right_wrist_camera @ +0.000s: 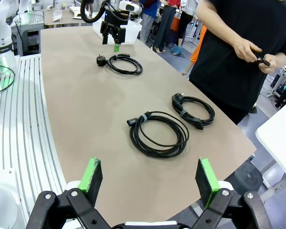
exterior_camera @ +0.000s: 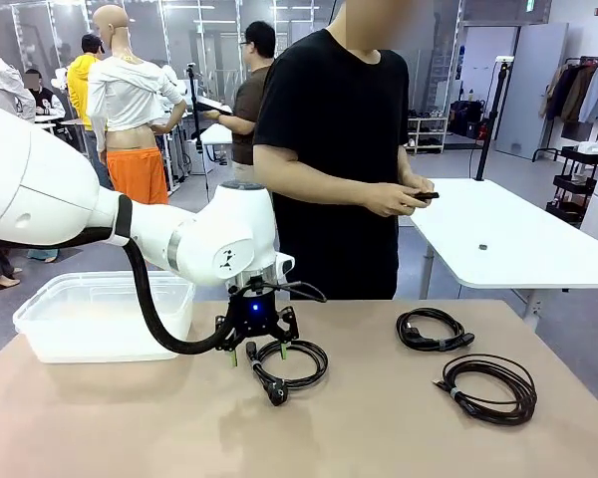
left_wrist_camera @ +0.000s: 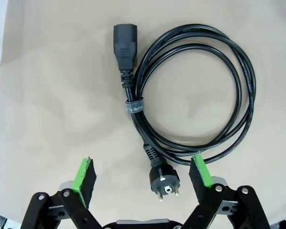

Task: Organize and store the cables.
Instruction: Place the Power Cable into the Organizing box.

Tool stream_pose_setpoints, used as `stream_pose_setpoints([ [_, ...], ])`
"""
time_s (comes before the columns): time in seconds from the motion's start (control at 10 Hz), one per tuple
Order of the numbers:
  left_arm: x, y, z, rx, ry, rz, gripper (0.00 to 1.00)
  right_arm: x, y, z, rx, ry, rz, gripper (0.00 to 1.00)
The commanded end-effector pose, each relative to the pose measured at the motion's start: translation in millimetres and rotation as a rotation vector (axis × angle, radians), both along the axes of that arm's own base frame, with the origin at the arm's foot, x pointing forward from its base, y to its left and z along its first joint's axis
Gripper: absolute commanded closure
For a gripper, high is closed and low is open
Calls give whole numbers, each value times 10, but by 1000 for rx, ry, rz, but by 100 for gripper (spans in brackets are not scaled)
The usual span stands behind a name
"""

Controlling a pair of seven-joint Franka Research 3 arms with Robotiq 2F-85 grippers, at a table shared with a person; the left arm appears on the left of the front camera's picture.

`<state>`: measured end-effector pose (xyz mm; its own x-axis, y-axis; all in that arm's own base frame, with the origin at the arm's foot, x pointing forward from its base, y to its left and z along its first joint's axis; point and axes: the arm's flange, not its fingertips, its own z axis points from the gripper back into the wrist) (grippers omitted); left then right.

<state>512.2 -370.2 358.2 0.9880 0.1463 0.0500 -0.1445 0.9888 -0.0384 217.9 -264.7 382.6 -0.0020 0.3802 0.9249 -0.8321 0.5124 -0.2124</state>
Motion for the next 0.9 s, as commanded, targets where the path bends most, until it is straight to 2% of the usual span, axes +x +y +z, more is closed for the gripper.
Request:
stream_pose_setpoints([
  [0.0, -7, 26, -108, 15, 27, 19, 0, -22, -13, 4, -9, -14, 13, 0],
  [0.3, 6, 23, -78, 9, 12, 5, 0, -22, -13, 4, -9, -14, 13, 0],
  [0.4, 75, 50, -122, -7, 17, 38, 0, -22, -13, 4, -9, -14, 13, 0],
  [0.8, 303, 42, -389, -60, 83, 66, 0, -22, -13, 4, -9, -14, 13, 0],
])
